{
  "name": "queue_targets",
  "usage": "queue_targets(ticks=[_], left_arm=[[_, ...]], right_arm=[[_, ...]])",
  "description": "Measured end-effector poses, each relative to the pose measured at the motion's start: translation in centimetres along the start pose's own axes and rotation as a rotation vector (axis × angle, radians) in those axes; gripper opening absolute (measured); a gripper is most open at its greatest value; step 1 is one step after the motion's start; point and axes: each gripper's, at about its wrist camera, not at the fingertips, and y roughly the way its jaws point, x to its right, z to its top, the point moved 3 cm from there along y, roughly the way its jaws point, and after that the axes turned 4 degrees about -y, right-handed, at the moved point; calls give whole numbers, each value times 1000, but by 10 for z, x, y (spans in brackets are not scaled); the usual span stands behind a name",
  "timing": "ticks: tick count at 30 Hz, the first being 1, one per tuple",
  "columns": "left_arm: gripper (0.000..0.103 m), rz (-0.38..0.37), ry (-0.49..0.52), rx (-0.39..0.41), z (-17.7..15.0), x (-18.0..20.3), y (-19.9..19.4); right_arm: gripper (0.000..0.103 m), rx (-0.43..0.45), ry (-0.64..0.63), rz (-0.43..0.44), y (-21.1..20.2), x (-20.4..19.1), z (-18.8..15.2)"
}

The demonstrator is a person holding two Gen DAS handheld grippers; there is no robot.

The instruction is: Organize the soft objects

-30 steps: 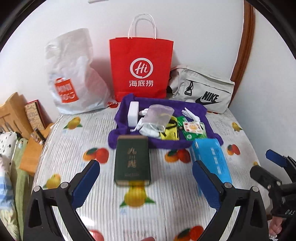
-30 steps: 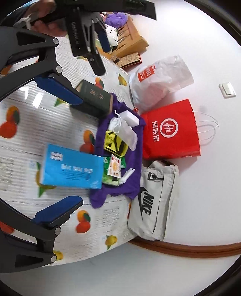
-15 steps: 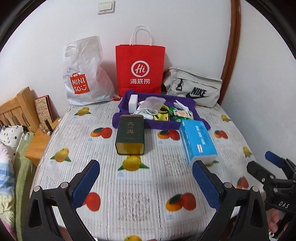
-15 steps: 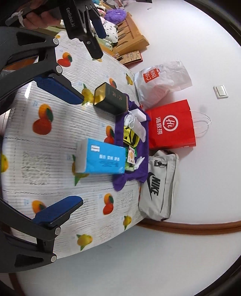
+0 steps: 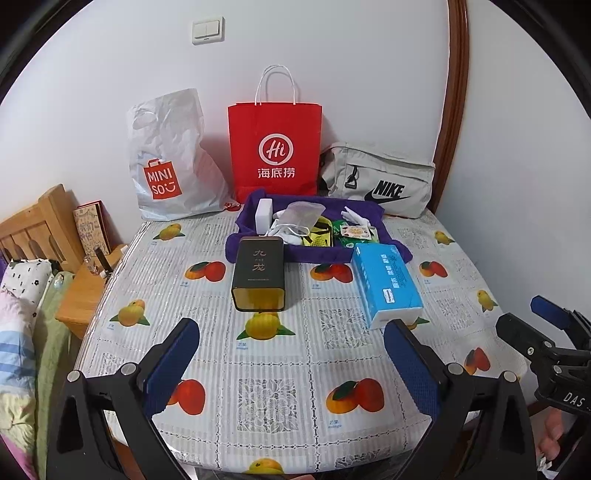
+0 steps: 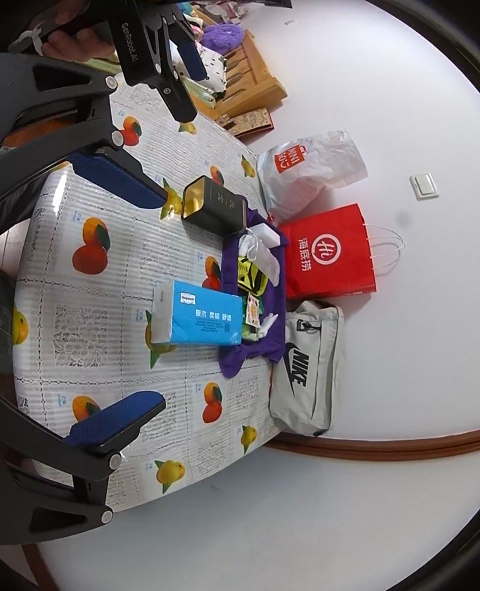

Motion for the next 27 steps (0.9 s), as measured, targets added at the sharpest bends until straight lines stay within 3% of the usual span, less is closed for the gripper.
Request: queue_targets(ticks=[27], left_arm=[[101, 1, -22, -21, -6, -8, 2]], right_arm=[[98, -25, -22, 3, 8, -7, -3]])
